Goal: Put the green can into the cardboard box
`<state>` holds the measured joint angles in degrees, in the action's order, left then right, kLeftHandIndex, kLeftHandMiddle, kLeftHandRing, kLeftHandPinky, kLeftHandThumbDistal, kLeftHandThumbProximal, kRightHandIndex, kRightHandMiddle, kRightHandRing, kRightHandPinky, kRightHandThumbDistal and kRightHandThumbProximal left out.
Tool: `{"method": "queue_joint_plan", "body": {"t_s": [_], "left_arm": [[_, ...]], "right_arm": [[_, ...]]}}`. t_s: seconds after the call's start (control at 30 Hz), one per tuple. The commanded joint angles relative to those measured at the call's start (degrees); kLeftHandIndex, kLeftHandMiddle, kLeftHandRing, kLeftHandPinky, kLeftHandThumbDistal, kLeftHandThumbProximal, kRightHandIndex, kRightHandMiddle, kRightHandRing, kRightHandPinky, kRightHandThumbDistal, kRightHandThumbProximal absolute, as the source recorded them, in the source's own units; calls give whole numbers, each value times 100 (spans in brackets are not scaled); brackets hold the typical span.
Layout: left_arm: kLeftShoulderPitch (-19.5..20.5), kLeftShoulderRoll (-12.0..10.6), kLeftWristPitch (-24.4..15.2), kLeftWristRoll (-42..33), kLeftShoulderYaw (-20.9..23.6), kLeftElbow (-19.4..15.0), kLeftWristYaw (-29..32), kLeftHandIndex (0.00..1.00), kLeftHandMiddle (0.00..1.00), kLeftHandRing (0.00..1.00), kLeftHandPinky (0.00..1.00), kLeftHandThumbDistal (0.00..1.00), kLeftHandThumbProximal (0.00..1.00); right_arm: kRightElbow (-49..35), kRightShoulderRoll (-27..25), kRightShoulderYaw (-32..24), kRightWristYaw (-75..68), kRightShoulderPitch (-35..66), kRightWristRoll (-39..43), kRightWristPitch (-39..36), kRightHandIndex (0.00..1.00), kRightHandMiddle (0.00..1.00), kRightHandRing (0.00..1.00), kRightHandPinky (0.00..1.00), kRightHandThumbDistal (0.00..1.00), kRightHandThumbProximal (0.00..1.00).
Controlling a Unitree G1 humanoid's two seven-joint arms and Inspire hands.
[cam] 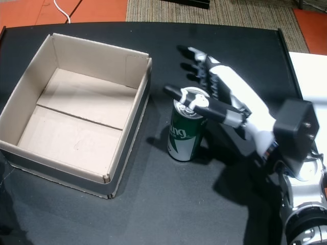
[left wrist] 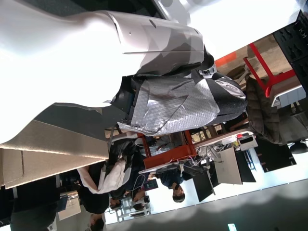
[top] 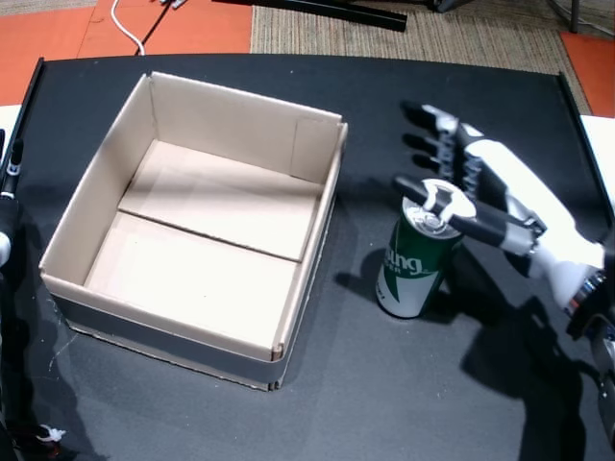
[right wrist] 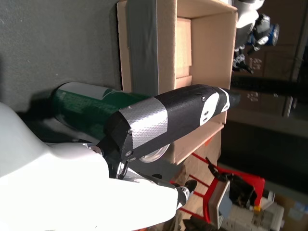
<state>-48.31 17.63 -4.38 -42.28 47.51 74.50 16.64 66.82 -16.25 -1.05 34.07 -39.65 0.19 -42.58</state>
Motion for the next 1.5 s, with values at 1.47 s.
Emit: {"method": "queue_joint_plan", "body": {"t_s": [1.47], "left_arm": [[-32,21,-102,24,96,23,-249,37,39,51,77,0,91]], "right_arm": [[-46,-196,468,-617,267,-748,-364,100,100,100,100,100,53]]}}
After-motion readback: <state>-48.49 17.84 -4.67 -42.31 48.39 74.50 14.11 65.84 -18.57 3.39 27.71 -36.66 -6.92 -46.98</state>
